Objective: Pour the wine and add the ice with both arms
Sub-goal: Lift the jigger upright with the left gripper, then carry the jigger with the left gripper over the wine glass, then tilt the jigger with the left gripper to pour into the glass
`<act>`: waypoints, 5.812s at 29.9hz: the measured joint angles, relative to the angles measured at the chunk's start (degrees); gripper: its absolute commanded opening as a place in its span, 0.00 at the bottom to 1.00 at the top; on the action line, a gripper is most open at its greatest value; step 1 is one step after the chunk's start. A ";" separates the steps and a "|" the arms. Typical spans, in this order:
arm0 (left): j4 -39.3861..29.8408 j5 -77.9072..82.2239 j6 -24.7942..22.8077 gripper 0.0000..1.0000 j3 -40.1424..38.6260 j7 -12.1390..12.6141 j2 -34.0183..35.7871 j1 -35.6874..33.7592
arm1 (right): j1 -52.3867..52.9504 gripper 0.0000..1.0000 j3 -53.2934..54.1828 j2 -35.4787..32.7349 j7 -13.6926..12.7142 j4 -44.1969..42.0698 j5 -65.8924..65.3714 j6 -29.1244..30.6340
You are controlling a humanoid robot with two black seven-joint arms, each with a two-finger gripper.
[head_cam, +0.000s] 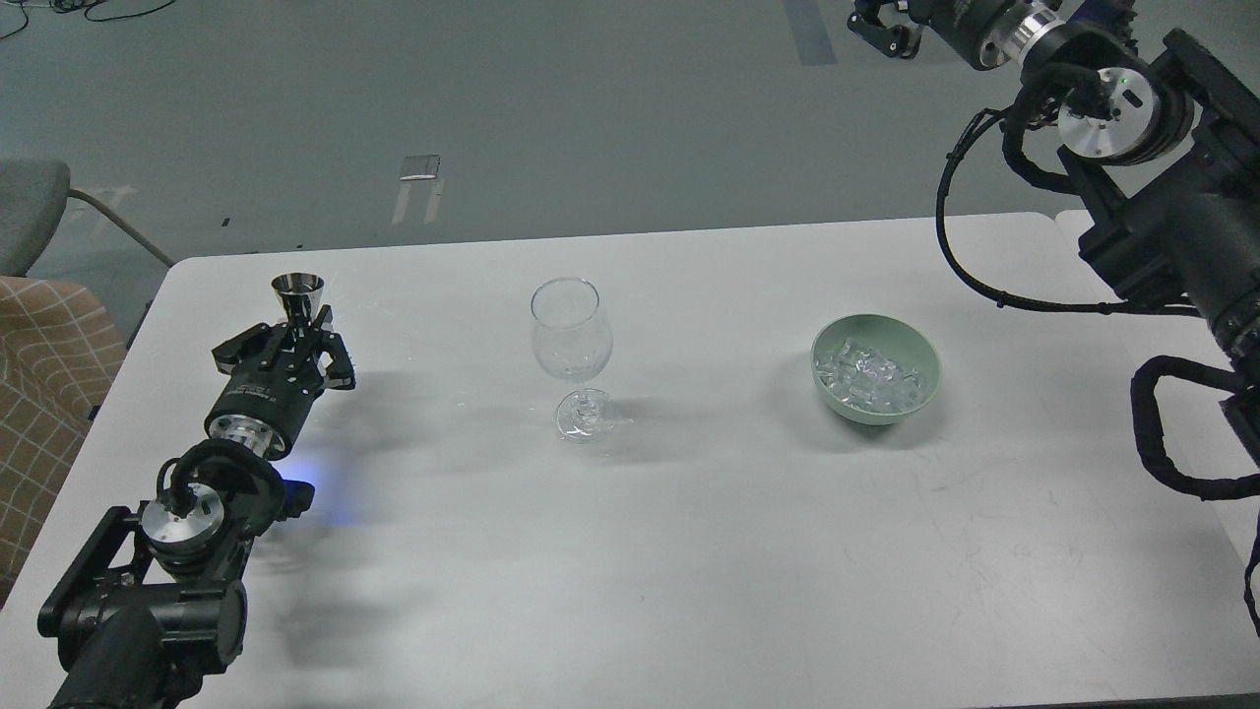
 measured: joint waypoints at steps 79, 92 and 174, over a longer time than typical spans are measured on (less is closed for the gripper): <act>-38.51 17.67 19.79 0.09 17.98 8.21 6.30 -1.29 | -0.14 1.00 -0.10 -1.24 -0.11 -0.08 -0.10 -0.01; -38.02 22.43 19.66 0.10 18.78 8.12 5.07 -1.76 | 0.06 1.00 -0.05 -1.17 -0.11 0.16 0.00 -0.01; -33.48 47.01 10.95 0.10 18.87 8.21 6.83 -3.33 | -8.07 1.00 8.09 -0.54 0.08 0.19 0.79 3.83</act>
